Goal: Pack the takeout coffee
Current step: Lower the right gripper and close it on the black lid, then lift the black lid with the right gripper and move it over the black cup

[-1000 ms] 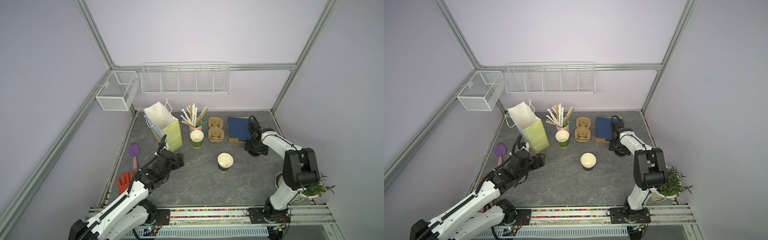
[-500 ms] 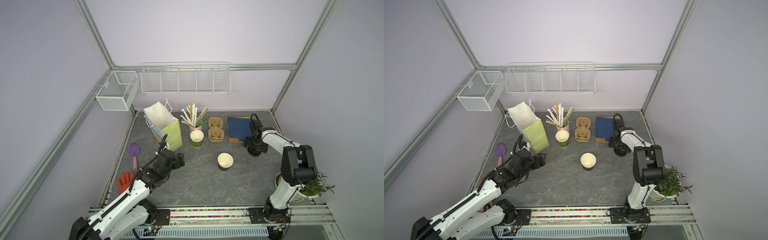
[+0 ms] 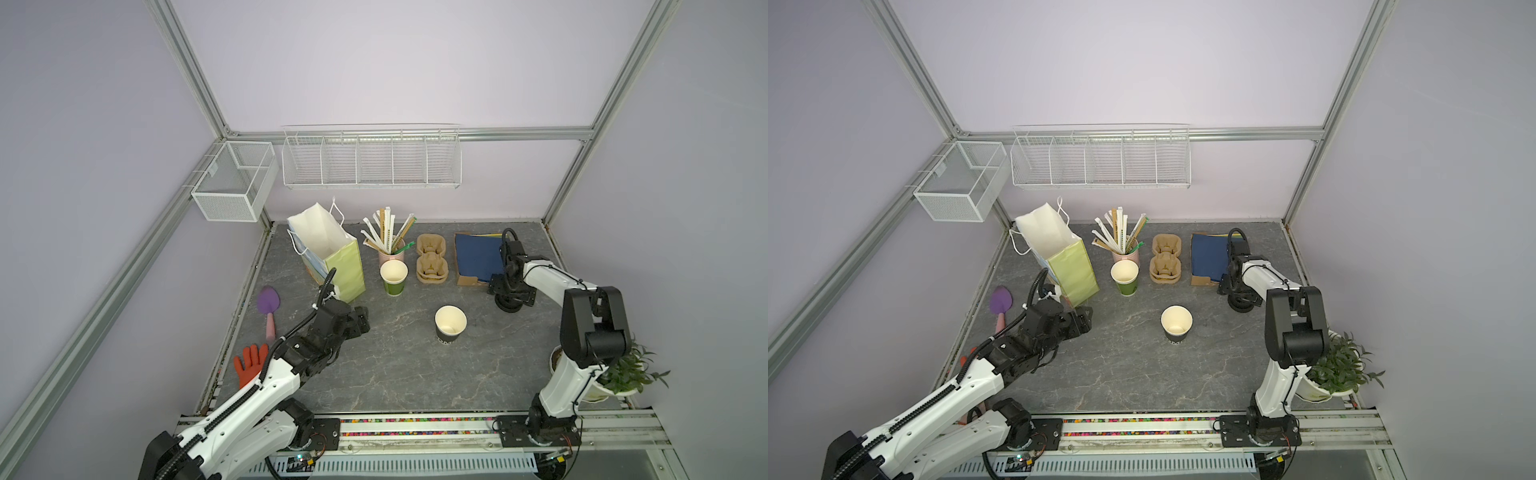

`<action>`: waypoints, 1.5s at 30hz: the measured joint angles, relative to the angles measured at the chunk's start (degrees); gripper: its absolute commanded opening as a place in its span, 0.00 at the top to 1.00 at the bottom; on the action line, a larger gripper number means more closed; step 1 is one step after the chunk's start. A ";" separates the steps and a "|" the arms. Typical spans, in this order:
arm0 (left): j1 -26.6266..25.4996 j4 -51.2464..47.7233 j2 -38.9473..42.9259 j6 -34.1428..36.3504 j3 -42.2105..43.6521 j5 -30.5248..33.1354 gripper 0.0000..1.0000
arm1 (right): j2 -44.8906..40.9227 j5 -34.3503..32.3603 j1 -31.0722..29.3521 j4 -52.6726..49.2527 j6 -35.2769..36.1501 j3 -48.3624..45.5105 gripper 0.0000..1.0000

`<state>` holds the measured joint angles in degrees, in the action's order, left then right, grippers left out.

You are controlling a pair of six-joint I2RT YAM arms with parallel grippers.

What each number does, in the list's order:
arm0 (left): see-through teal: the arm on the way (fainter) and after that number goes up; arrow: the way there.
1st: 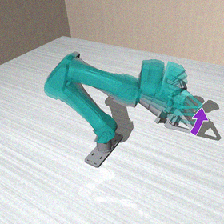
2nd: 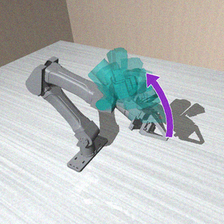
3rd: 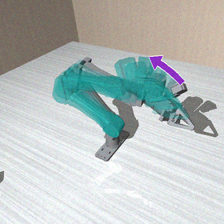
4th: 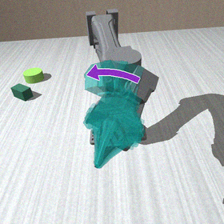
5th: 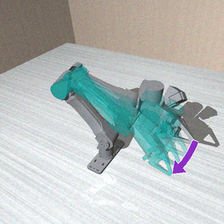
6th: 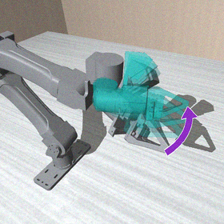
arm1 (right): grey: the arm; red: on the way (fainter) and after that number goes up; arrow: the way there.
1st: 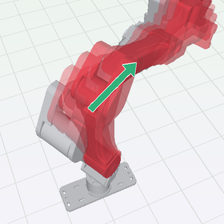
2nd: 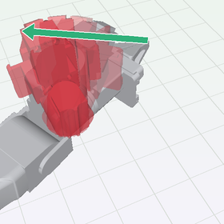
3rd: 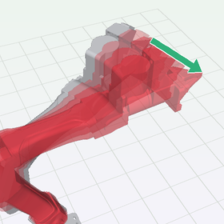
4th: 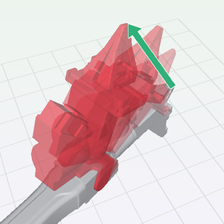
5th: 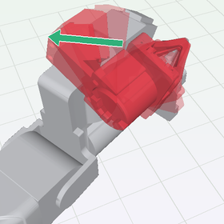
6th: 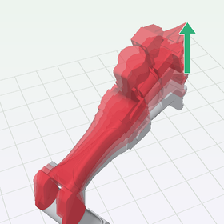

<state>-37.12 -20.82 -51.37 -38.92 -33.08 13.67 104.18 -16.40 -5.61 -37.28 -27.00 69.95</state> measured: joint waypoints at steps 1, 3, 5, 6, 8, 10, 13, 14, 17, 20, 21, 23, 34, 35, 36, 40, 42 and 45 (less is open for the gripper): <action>0.00 0.00 -0.17 -0.02 0.00 -0.02 0.12 | 0.00 0.02 0.00 0.15 0.02 -0.07 0.08; 0.00 0.02 -0.46 -0.02 0.00 -0.02 0.12 | 0.00 0.04 0.00 0.52 0.02 -0.28 0.09; 0.00 0.02 -0.68 -0.02 0.00 -0.02 0.12 | 0.02 0.24 0.11 0.83 0.00 -0.52 0.10; 0.00 0.02 -0.70 -0.02 0.00 -0.02 0.12 | 0.02 0.24 0.17 0.98 0.00 -0.66 0.11; 0.00 0.02 -0.72 0.00 0.00 0.00 0.12 | 0.02 0.50 0.33 1.29 -0.07 -0.94 0.14; 0.00 0.09 -0.72 0.00 0.00 -0.02 0.12 | 0.02 1.05 0.55 1.53 0.00 -1.27 0.14; 0.00 0.55 -0.96 -0.02 0.00 -0.02 0.12 | 0.04 1.40 0.76 1.81 -0.04 -1.49 0.16; 0.00 0.70 -1.09 -0.02 0.00 -0.02 0.12 | 0.09 1.49 0.76 1.90 -0.07 -1.51 0.17; 0.00 1.07 -1.57 -0.02 0.00 -0.04 0.12 | 0.26 1.68 0.76 2.19 -0.02 -1.51 0.19; 0.00 1.36 -1.90 -0.02 0.00 -0.13 0.12 | 0.26 1.70 0.76 2.34 -0.04 -1.62 0.21; 0.00 1.36 -1.95 -0.02 0.00 -0.17 0.12 | 0.26 1.70 0.76 2.45 -0.09 -1.73 0.22; 0.00 1.42 -1.95 -0.02 0.00 -0.20 0.12 | 0.04 1.90 0.76 2.78 -0.22 -2.05 0.25; 0.00 1.73 -1.92 -0.02 0.00 -0.22 0.12 | -3.48 4.17 0.68 2.38 -0.68 -4.61 0.26; 0.00 1.73 -1.92 -0.02 0.00 -0.22 0.12 | -3.93 4.26 0.59 2.32 -0.68 -4.76 0.27; 0.00 1.73 -1.90 -0.02 0.00 -0.22 0.12 | -4.44 4.31 0.52 2.14 -0.68 -4.90 0.27; 0.00 1.70 -1.86 0.17 0.00 -0.17 0.12 | -7.32 4.28 -0.07 1.49 -0.70 -5.16 0.27; 0.00 1.70 -1.79 0.20 0.00 -0.17 0.12 | -9.14 4.26 -0.48 1.09 -0.79 -5.18 0.27; 0.00 1.70 -1.77 0.20 0.00 -0.20 0.13 | -12.00 4.17 -1.22 0.35 -0.85 -5.18 0.28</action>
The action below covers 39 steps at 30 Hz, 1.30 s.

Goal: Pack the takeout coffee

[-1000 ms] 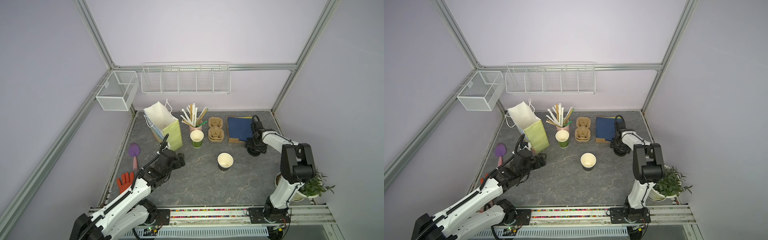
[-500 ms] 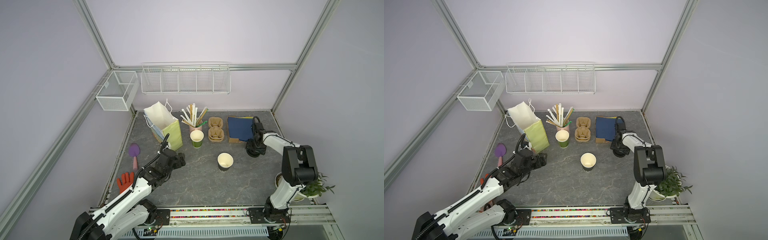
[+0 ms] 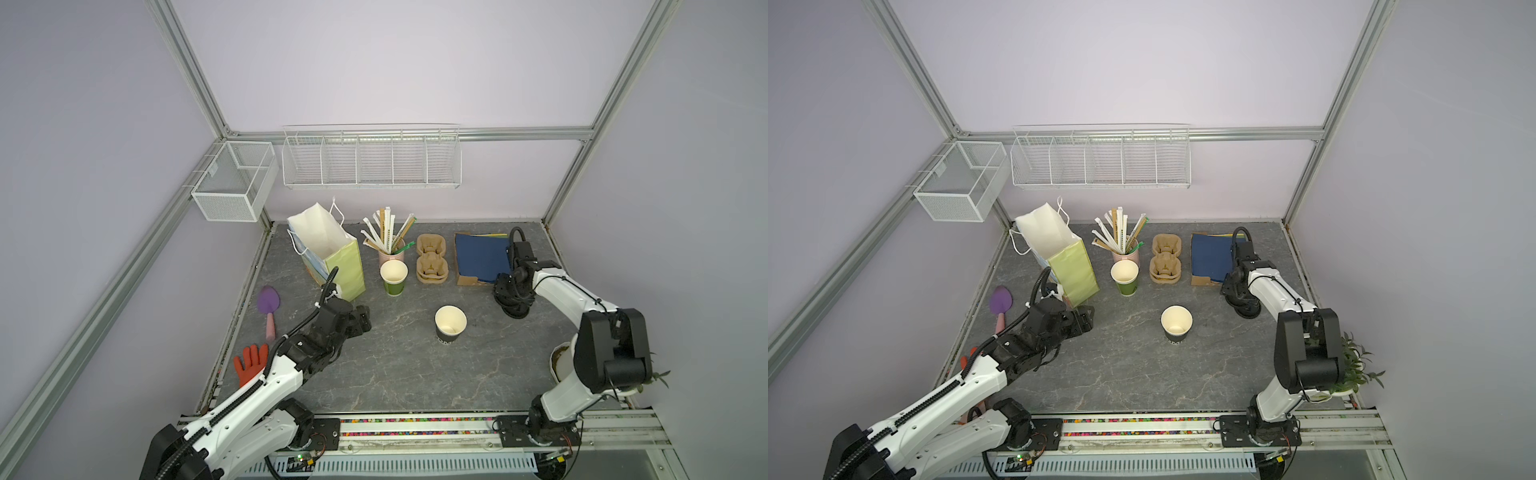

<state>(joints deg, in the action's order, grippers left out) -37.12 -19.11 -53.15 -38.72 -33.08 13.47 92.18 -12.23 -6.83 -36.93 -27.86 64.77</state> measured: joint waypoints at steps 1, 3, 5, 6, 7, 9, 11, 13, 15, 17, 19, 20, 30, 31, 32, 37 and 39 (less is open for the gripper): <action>0.00 0.00 0.00 0.00 0.00 0.00 0.13 | -0.85 0.02 -0.20 -0.39 0.00 0.00 0.28; 0.00 0.00 0.00 0.00 0.00 0.00 0.12 | -2.58 0.07 -0.81 -1.38 0.02 0.00 0.29; 0.00 0.00 0.00 0.02 0.00 0.00 0.12 | -4.70 0.09 -1.73 -2.21 0.15 -0.04 0.29; 0.00 0.00 0.00 0.02 0.00 0.00 0.12 | -6.16 0.15 -2.51 -2.73 0.24 -0.04 0.29; 0.00 0.00 0.00 0.04 0.00 0.02 0.12 | -7.69 0.37 -3.52 -3.21 0.35 -0.04 0.29; 0.00 0.00 0.00 0.17 0.00 0.02 0.12 | -10.93 1.62 -6.25 -4.31 0.50 0.00 0.29; 0.00 0.00 0.00 0.22 0.00 0.02 0.12 | -13.64 2.99 -9.29 -5.62 0.66 0.33 0.29; 0.00 0.00 0.00 0.24 0.00 0.02 0.12 | -15.91 4.28 -12.76 -7.15 0.79 1.16 0.29; 0.00 0.00 0.00 0.26 0.00 0.02 0.12 | -17.22 5.03 -15.89 -8.59 0.85 2.16 0.29; 0.00 0.00 0.00 0.28 0.00 0.04 0.12 | -18.03 5.90 -19.10 -9.81 0.85 3.15 0.29; 0.00 0.00 0.02 0.28 0.07 0.02 0.12 | -18.23 6.62 -22.43 -10.84 0.85 4.04 0.29; 0.00 0.00 0.07 0.28 0.15 0.02 0.12 | -18.18 7.04 -24.06 -11.34 0.87 4.39 0.29; 0.00 -0.02 1.09 0.22 0.63 0.00 0.12 | -9.94 7.50 -33.11 -15.02 1.79 7.52 0.30; 0.00 -0.02 1.31 0.22 0.63 0.00 0.12 | -9.03 7.10 -33.70 -15.39 1.97 7.78 0.30; 0.00 -0.02 1.51 0.22 0.63 0.00 0.12 | -8.22 6.82 -34.27 -16.02 2.16 8.13 0.30; 0.00 -0.02 1.68 0.20 0.63 0.00 0.12 | -6.25 5.62 -35.76 -18.12 2.73 8.55 0.30; 0.00 -0.02 1.66 0.20 0.63 0.00 0.12 | -5.84 5.11 -36.00 -18.73 2.82 8.57 0.30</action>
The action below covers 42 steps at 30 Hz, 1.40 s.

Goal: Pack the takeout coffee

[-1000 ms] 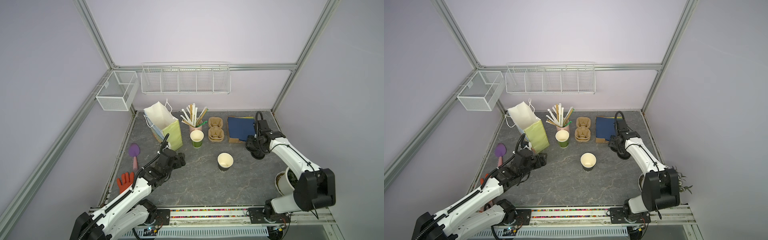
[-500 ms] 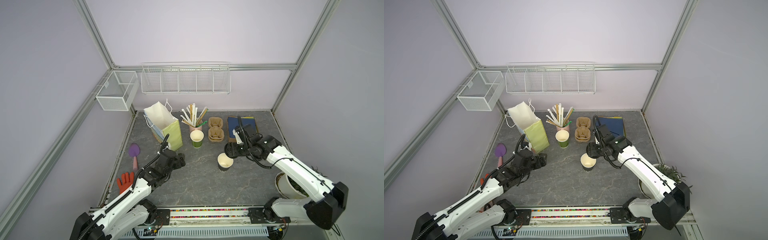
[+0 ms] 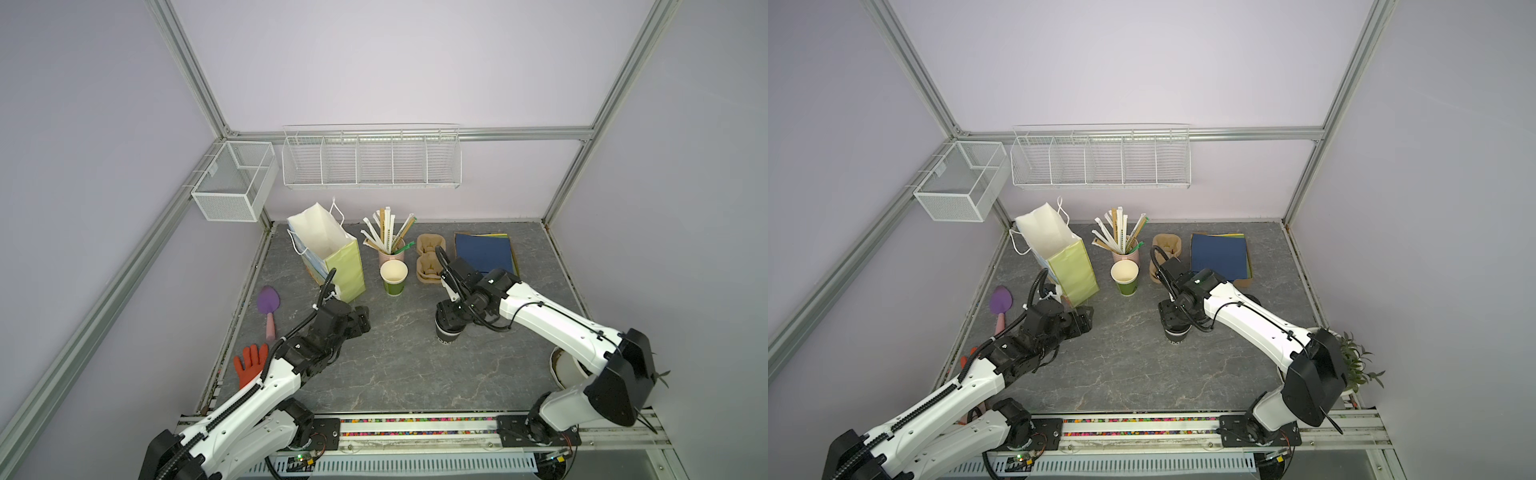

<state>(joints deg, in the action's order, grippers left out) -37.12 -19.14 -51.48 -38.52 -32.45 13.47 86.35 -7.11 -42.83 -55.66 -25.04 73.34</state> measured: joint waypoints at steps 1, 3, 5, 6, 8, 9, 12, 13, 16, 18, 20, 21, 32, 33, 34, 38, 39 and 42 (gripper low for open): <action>0.00 0.00 0.00 0.00 0.00 -0.02 0.12 | 0.11 -0.44 -0.15 -0.24 0.04 0.00 0.30; 0.00 0.02 -0.04 0.00 0.02 -0.02 0.12 | 0.15 -1.31 -0.39 -0.63 0.22 0.00 0.30; 0.00 0.04 -0.20 0.00 0.02 -0.04 0.12 | 0.15 -2.03 -0.46 -0.72 0.42 0.00 0.30; 0.00 0.04 -0.28 0.00 0.02 -0.04 0.12 | 0.22 -2.12 -0.46 -0.70 0.61 0.00 0.29; 0.00 0.07 -0.46 -0.02 0.02 -0.07 0.12 | 0.59 -2.32 -0.46 -0.72 0.90 0.09 0.30; 0.00 0.11 -0.48 -0.02 0.07 -0.11 0.13 | 0.87 -2.34 -0.46 -0.72 0.96 0.20 0.29; 0.00 0.44 -0.50 -0.07 0.35 -0.28 0.13 | 1.60 -2.34 -0.46 -0.63 1.31 0.28 0.30; 0.00 0.63 -0.50 -0.13 0.50 -0.28 0.12 | 1.68 -2.27 -0.46 -0.57 1.44 0.28 0.29; 0.00 0.87 -0.61 -0.39 0.94 -0.44 0.13 | 1.68 -2.08 -0.46 -0.28 1.53 0.28 0.29; 0.00 0.98 -0.87 -0.44 0.96 -0.57 0.13 | 1.68 -2.05 -0.46 -0.13 1.53 0.28 0.29; 0.00 1.29 -1.25 -0.44 0.96 -0.87 0.13 | 1.68 -1.97 -0.46 0.02 1.53 0.28 0.30; 0.00 1.36 -1.38 -0.44 0.96 -0.94 0.13 | 1.68 -1.84 -0.46 0.22 1.53 0.26 0.29; 0.00 1.75 -1.68 -0.48 0.96 -1.38 0.13 | 1.68 -1.81 -0.46 1.66 1.51 0.17 0.29; 0.00 1.75 -1.68 -0.48 0.96 -1.40 0.13 | 1.68 -1.84 -0.46 1.64 1.51 0.15 0.29; 0.00 1.75 -1.68 -0.48 0.96 -1.42 0.13 | 1.68 -1.90 -0.46 1.49 1.49 0.15 0.28; 0.00 1.81 -1.68 -0.48 1.01 -1.53 0.13 | 1.64 -2.05 -0.46 0.35 1.49 0.15 0.28; 0.00 1.97 -1.68 -0.48 1.09 -1.53 0.13 | 1.64 -2.08 -0.52 0.26 1.51 0.15 0.28; 0.00 2.21 -1.73 -0.50 1.36 -1.53 0.13 | 1.64 -2.05 -0.90 -0.22 1.51 0.15 0.28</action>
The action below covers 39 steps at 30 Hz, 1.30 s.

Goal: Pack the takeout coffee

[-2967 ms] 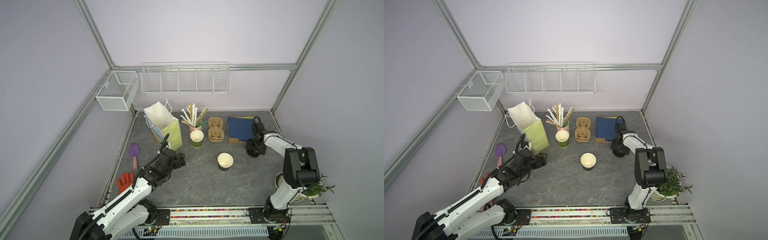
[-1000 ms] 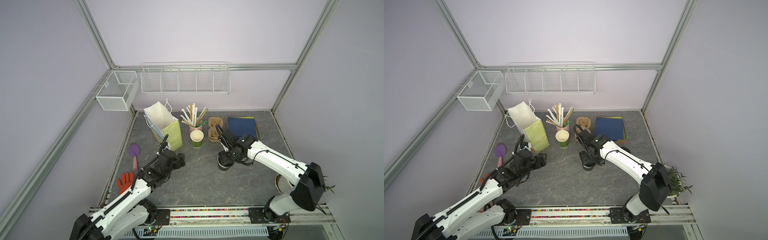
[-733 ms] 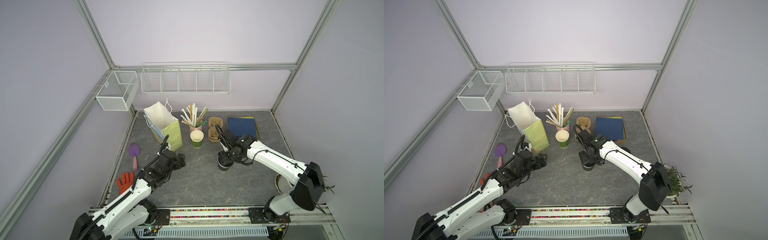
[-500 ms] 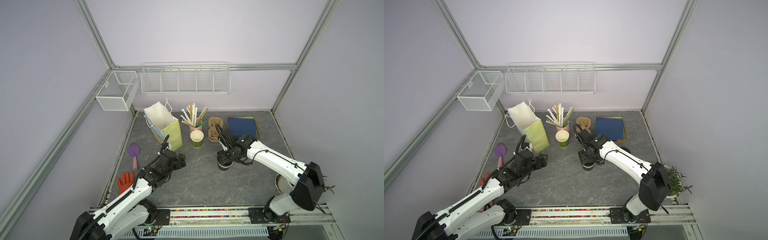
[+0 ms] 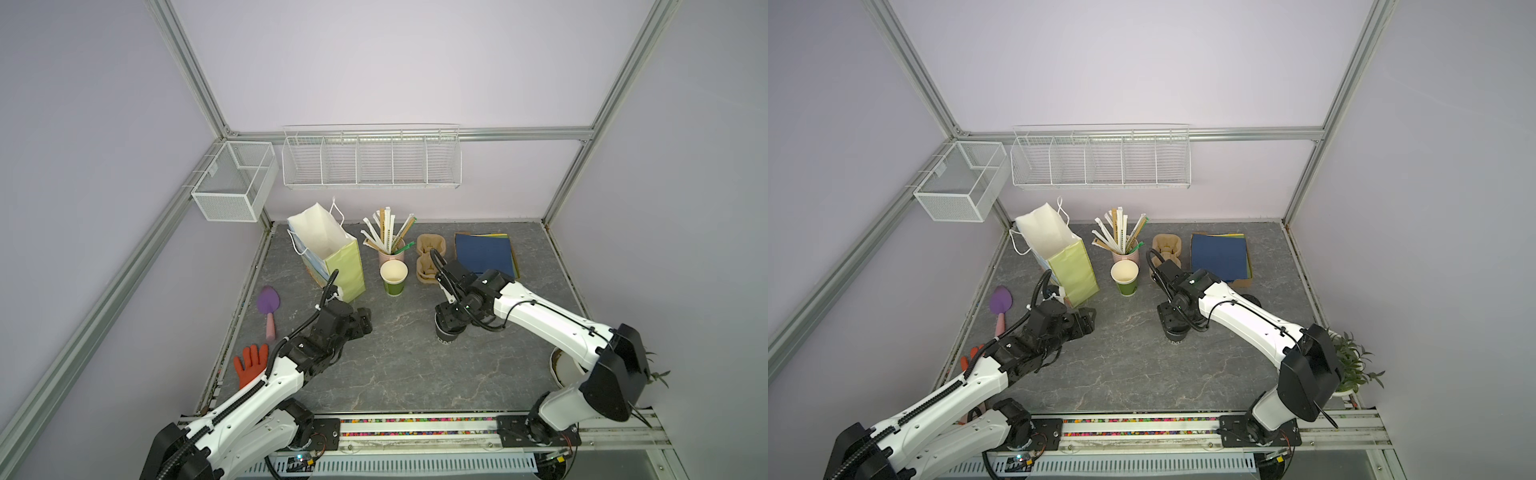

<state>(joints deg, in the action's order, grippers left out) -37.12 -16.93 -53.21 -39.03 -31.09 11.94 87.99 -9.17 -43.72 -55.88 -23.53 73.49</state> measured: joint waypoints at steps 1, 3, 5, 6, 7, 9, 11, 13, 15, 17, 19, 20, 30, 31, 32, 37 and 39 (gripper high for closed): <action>0.00 0.07 0.00 0.00 0.11 0.00 0.13 | 0.00 0.04 -0.15 -0.02 0.00 0.00 0.28; 0.00 0.11 -0.04 -0.02 0.24 -0.02 0.13 | 0.02 0.09 -0.37 -0.02 0.00 0.00 0.28; 0.00 0.13 -0.09 -0.04 0.26 0.00 0.13 | 0.02 0.02 -0.42 0.00 0.00 0.00 0.28; 0.00 0.17 -0.09 -0.13 0.26 0.00 0.13 | 0.04 0.00 -0.42 0.00 0.00 0.00 0.28; 0.00 0.17 -0.09 -0.20 0.26 -0.02 0.13 | 0.04 -0.02 -0.42 0.04 0.00 0.00 0.28; 0.00 0.17 -0.09 -0.26 0.26 -0.02 0.12 | 0.04 -0.04 -0.42 0.07 -0.02 0.00 0.28; 0.00 0.17 -0.09 -0.35 0.26 0.00 0.13 | 0.02 -0.24 -0.42 0.22 -0.02 0.00 0.28; 0.00 0.17 -0.09 -0.37 0.26 0.00 0.13 | -0.04 -0.50 -0.42 0.26 -0.02 0.00 0.28; 0.00 0.20 -0.13 -0.37 0.26 -0.02 0.13 | -0.07 -0.46 -0.42 0.26 -0.02 0.02 0.27; 0.00 0.26 -0.28 -0.37 0.26 -0.02 0.13 | 0.02 -0.39 -0.44 0.22 -0.02 0.15 0.27; 0.00 0.28 -0.39 -0.37 0.26 -0.02 0.13 | 0.17 -0.26 -0.59 0.24 -0.02 0.20 0.27; 0.00 0.28 -0.39 -0.37 0.26 -0.02 0.13 | 0.26 -0.26 -0.70 0.24 -0.02 0.20 0.27; 0.00 0.39 -0.74 -0.37 0.26 -0.04 0.13 | 0.90 -0.28 -1.70 0.59 0.00 0.42 0.25; 0.00 0.39 -0.81 -0.37 0.26 -0.04 0.13 | 1.20 -0.24 -1.75 0.79 -0.02 0.52 0.25; 0.00 0.39 -0.81 -0.37 0.26 -0.04 0.13 | 1.42 -0.24 -1.77 1.05 0.00 0.59 0.26; 0.00 0.42 -0.90 -0.37 0.26 -0.04 0.13 | 1.88 -0.63 -1.81 1.14 -0.02 0.68 0.26; 0.00 0.42 -1.16 -0.37 0.26 -0.09 0.13 | 1.88 -0.66 -1.81 1.05 -0.02 0.79 0.26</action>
<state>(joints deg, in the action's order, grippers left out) -37.12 -16.51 -54.37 -39.40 -30.83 11.86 89.86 -9.82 -45.54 -54.83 -23.55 74.28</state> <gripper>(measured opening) 0.874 0.746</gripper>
